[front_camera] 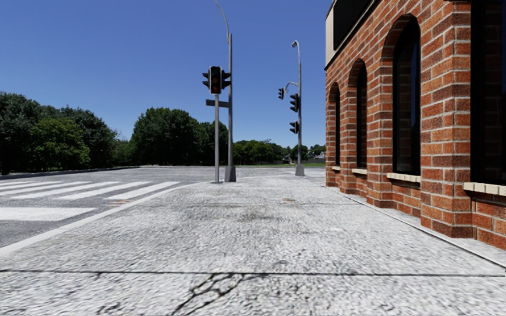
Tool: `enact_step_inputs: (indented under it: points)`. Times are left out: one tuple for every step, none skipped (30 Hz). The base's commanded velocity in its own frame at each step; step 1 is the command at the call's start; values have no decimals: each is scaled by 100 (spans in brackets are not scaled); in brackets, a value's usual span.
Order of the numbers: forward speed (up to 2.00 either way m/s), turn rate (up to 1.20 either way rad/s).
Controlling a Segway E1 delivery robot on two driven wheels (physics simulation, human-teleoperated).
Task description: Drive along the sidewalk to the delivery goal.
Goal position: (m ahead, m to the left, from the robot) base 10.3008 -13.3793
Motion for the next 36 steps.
enact_step_inputs:
  points:
    - [200,0]
    - [200,0]
    - [200,0]
    - [200,0]
    - [200,0]
    - [200,0]
    - [200,0]
    - [200,0]
    - [200,0]
    - [200,0]
    - [200,0]
    - [200,0]
    - [200,0]
    - [200,0]
    - [200,0]
    - [200,-23]
    - [200,-32]
    - [200,-35]
    - [200,-35]
    - [200,-35]
    - [200,-26]
    - [200,-6]
    - [200,0]
    - [200,0]
    - [200,0]
    - [200,0]
    - [200,0]
    - [200,0]
    - [200,-15]
    - [200,-27]
    - [200,-34]
    - [200,-35]
    - [200,-32]
    - [200,-12]
    - [200,0]
    - [200,0]
